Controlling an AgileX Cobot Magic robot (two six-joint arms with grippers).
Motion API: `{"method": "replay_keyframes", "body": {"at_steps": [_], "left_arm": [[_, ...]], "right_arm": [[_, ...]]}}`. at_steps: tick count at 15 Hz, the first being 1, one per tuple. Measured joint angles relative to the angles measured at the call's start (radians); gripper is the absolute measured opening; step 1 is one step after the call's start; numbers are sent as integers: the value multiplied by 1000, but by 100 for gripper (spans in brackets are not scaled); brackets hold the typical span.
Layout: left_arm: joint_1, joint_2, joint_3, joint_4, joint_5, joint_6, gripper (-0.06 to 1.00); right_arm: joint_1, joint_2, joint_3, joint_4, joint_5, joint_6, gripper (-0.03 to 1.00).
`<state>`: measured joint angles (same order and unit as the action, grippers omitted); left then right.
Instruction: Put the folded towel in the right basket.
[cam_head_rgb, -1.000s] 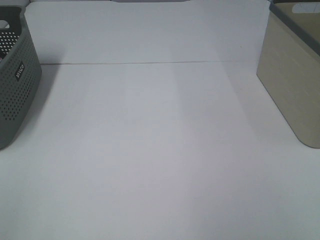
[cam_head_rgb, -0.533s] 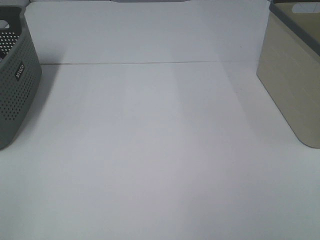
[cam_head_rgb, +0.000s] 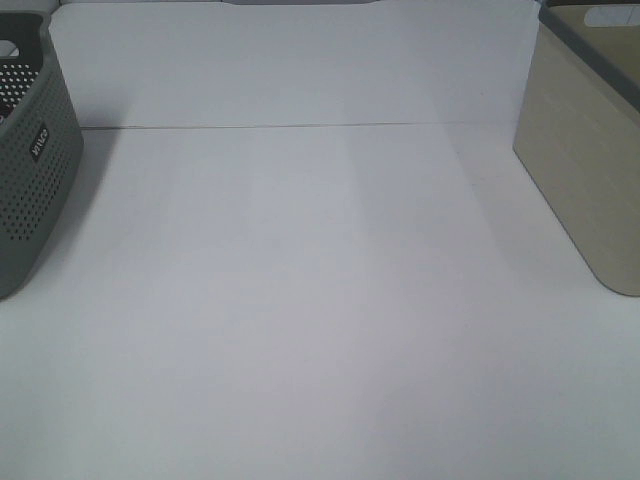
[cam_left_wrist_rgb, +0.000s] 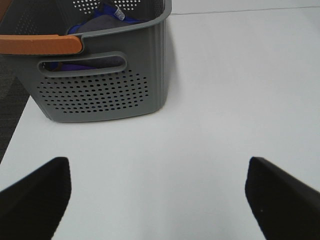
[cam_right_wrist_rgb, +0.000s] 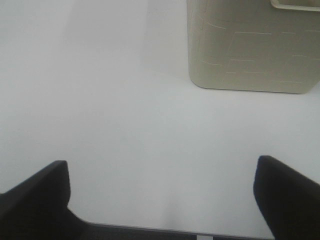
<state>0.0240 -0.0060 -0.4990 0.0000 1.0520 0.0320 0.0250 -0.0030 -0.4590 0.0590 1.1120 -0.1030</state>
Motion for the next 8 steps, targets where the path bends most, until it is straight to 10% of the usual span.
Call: {"method": "replay_keyframes", "body": {"at_steps": [8], "left_arm": [[0, 0, 0, 0, 0, 0, 88]], "right_arm": [[0, 0, 1, 0, 0, 0, 96]]}}
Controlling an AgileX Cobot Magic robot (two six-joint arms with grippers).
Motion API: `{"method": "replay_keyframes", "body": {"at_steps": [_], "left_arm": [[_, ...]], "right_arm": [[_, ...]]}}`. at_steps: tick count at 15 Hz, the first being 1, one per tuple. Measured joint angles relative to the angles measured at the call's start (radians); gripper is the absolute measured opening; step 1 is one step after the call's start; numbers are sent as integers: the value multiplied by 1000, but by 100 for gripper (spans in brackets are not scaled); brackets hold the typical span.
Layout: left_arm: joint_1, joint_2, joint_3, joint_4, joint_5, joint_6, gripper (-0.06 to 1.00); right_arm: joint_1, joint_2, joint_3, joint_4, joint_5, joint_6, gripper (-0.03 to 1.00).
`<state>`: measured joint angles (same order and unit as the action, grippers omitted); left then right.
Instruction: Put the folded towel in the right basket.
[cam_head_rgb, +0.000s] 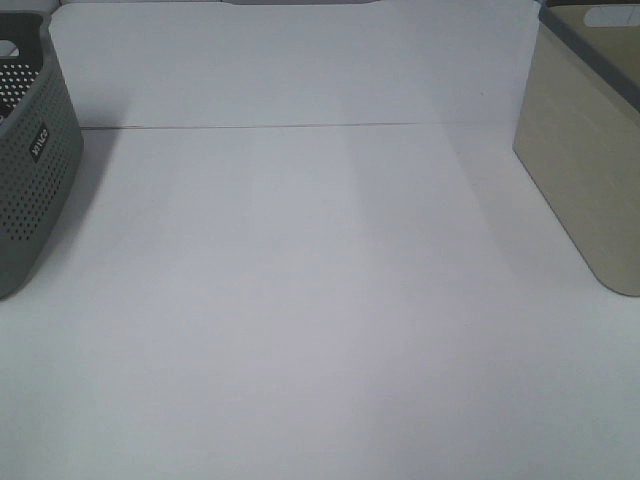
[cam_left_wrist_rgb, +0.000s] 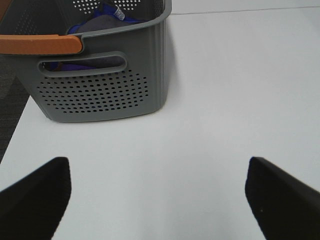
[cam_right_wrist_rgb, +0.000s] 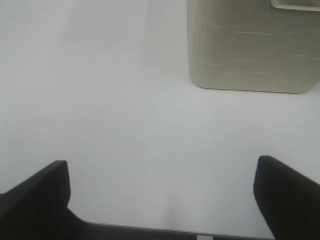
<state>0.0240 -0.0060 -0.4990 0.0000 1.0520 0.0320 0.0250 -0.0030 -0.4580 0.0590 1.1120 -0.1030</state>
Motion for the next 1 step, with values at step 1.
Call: {"method": "replay_keyframes", "body": {"at_steps": [1], "left_arm": [[0, 0, 0, 0, 0, 0, 88]], "right_arm": [[0, 0, 0, 0, 0, 0, 96]]}}
